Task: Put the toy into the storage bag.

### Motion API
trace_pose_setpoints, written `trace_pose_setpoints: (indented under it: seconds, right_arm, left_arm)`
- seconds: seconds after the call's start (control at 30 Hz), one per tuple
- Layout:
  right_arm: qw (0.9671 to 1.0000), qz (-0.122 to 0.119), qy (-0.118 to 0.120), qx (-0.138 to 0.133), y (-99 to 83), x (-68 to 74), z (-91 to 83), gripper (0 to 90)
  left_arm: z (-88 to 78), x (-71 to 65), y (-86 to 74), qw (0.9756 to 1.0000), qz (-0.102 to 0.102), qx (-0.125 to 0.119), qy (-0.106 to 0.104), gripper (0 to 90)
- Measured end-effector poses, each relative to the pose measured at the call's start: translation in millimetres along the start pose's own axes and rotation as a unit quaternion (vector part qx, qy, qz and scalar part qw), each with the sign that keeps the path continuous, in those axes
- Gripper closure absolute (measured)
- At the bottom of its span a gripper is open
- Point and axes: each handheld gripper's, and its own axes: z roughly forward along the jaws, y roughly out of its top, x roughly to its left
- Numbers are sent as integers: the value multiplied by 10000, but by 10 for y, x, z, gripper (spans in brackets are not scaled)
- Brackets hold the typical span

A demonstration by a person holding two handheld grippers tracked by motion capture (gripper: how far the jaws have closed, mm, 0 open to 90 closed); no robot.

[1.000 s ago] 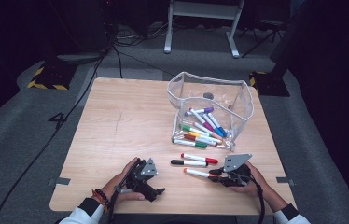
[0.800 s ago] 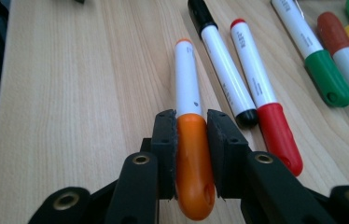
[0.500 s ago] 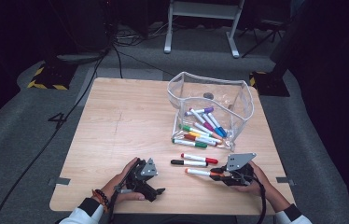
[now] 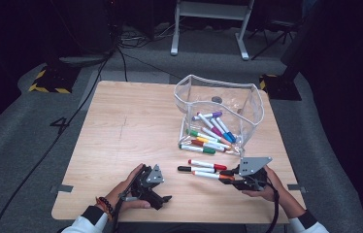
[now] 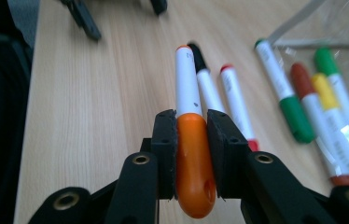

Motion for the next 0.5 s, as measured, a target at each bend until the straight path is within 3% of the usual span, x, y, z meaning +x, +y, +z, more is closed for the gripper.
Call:
trace_pose_setpoints:
  seconds: [0.2,0.3,0.5]
  right_arm:
    - [9985,-190,-247,-449,318,-122,-291,740]
    - [9970,-341,-471,-507,500,-207,-429,740]
    - [9920,-360,-952,-745,809,-462,-699,740]
  left_arm:
    - [0,0,0,10000,-2,-2,-1,34]
    - [0,0,0,10000,-2,-2,-2,34]
    - [0,-1,0,10000,-7,-3,-1,34]
